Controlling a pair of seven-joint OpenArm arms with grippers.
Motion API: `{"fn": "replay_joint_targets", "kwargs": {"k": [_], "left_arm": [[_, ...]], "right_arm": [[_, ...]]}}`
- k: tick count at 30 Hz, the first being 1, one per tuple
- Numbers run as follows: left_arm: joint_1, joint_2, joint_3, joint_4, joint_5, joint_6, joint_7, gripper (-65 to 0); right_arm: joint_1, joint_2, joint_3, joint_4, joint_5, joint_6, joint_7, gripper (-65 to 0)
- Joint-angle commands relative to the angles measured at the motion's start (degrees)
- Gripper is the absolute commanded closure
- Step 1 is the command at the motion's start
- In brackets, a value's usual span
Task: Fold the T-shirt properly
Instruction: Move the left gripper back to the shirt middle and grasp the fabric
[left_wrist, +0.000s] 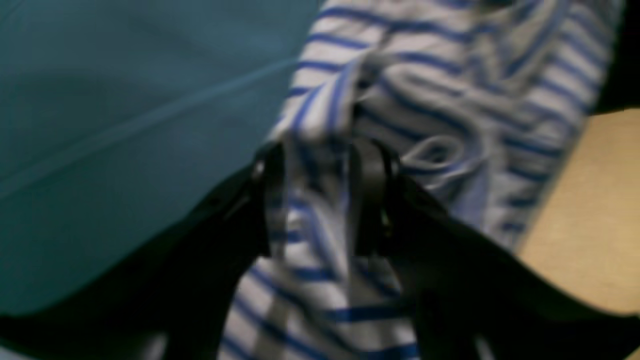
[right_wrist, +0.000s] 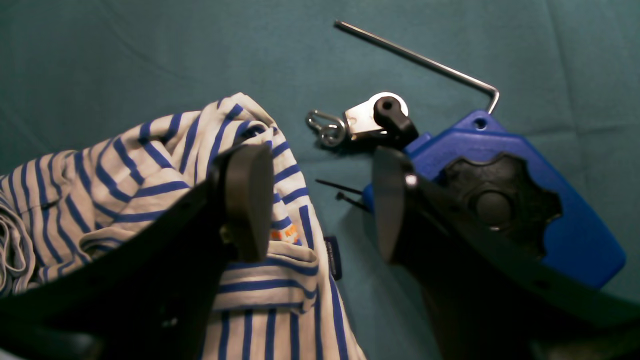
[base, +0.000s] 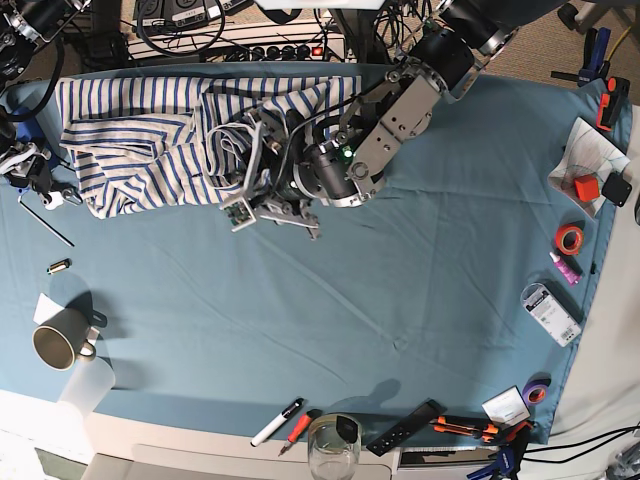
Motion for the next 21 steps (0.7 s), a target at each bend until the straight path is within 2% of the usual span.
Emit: {"fn": "replay_joint_targets", "kwargs": {"k": [1,15,18,21], "left_arm": [[-0.96,0.81,-0.07,0.94,-0.87,-0.17,-1.64,-22.6],[-1.01,0.81,-0.07,-7.26,0.11,0.07,-7.06,-22.3],[-1.01,0.81,-0.07,-7.45,0.09,0.07,-8.61,-14.0],[-1.01,0.98,-0.07,-7.48,0.09,0.04,-9.70,-1.4]], "right_arm": [[0.39,1.64,0.44,0.96,0.76,0.06,1.49,-31.6],[0.39,1.62,0.44,0.96,0.76,0.06,1.51,-31.6],[0.39,1.64,0.44,0.96,0.76,0.06,1.49,-31.6],[0.39,1.62,0.44,0.96,0.76,0.06,1.49,-31.6]]}}
